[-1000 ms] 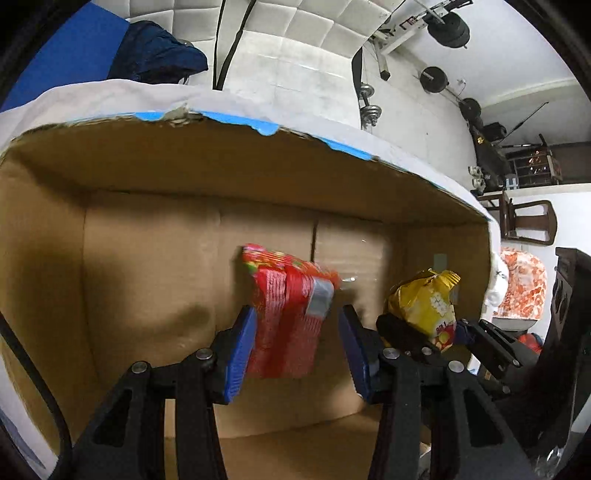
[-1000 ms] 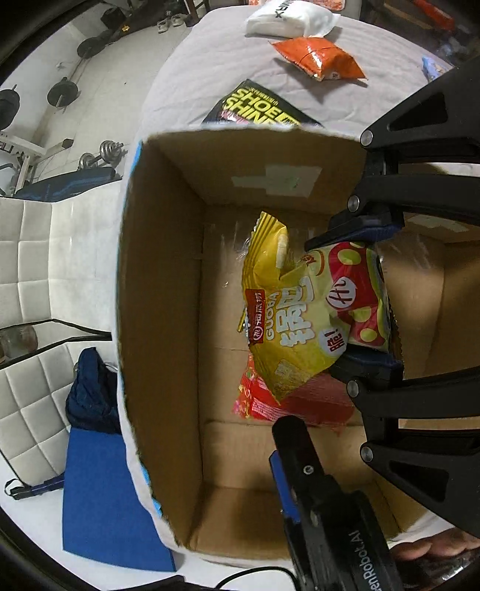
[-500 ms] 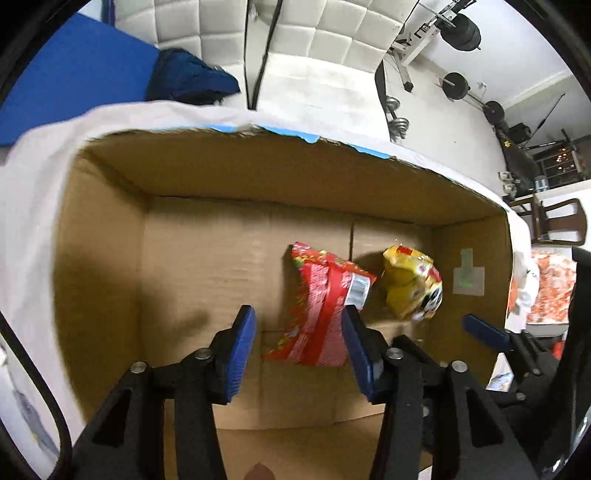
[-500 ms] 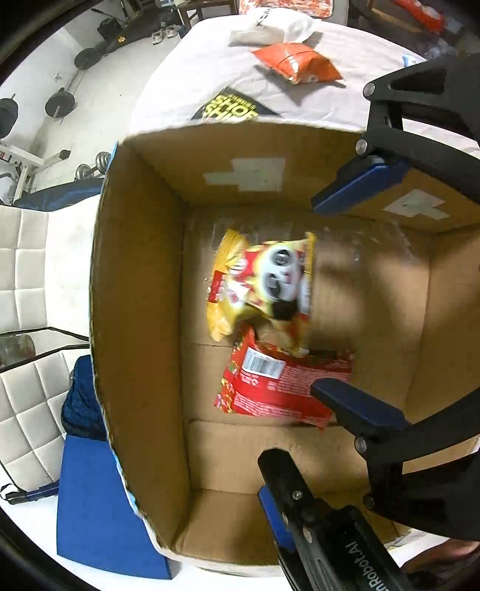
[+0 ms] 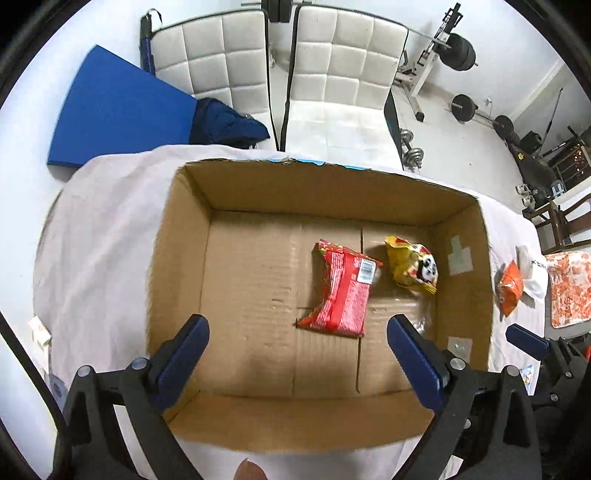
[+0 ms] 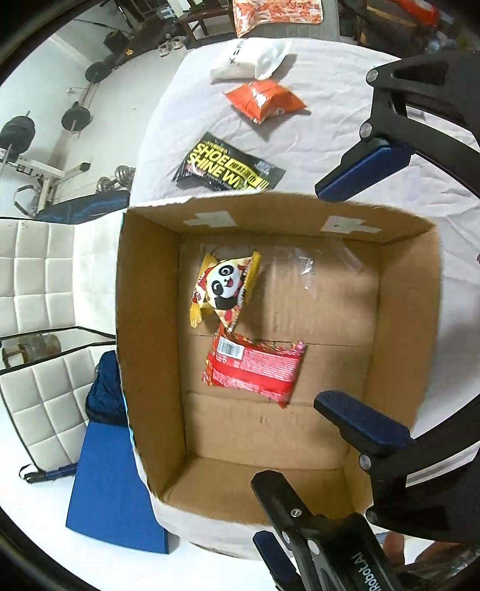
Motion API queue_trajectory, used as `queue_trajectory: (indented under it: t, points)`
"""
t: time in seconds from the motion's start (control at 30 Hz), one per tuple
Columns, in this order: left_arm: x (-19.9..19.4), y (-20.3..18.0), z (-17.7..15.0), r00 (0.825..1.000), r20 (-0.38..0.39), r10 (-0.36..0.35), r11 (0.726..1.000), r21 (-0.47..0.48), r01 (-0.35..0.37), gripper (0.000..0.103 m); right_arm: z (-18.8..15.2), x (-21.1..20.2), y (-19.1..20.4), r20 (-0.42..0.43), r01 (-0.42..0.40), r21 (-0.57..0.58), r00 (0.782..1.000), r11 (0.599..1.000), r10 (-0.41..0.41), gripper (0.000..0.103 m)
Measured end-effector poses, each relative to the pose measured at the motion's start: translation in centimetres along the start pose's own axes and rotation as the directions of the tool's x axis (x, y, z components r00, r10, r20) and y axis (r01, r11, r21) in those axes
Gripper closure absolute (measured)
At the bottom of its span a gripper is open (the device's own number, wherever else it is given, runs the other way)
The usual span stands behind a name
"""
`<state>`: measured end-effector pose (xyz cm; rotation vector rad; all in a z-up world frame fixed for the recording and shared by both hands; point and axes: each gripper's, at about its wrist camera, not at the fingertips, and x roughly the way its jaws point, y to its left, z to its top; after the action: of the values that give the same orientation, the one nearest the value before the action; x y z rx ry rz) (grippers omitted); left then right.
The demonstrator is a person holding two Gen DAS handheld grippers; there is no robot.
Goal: Organize soft objects
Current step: 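Open both tools to drop the packets into the box, then grasp the orange packet with the right tool while the left tool grasps the black wipes pack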
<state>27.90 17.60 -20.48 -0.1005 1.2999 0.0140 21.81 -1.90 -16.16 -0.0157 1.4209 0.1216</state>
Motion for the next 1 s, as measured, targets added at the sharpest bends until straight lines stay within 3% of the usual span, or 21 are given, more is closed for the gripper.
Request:
queue_trajectory:
  t: [0.17, 0.6, 0.83, 1.0]
  points:
    - [-3.5, -0.5, -2.1, 0.998, 0.067, 0.020, 1.000, 0.000, -0.020, 0.004, -1.9, -2.5, 0.4, 0.027, -0.035, 0.001, 0.999, 0.999, 0.035, 0.000]
    - [-9.1, -3.8, -5.0, 0.993, 0.116, 0.023, 1.000, -0.010, -0.022, 0.004, -5.6, -8.3, -1.9, 0.069, -0.128, -0.013, 0.989, 0.992, 0.128, 0.000]
    - [-10.9, -10.1, -4.1, 0.991, 0.134, -0.015, 1.000, 0.020, 0.013, 0.004, -5.8, -10.0, -10.2, 0.074, -0.138, 0.061, 0.988, 0.989, 0.133, 0.000]
    - [-9.3, -17.4, -2.1, 0.991, 0.094, -0.090, 0.995, 0.053, 0.086, 0.004, -5.5, -9.7, -19.8, 0.068, -0.061, 0.145, 0.996, 0.988, 0.052, 0.000]
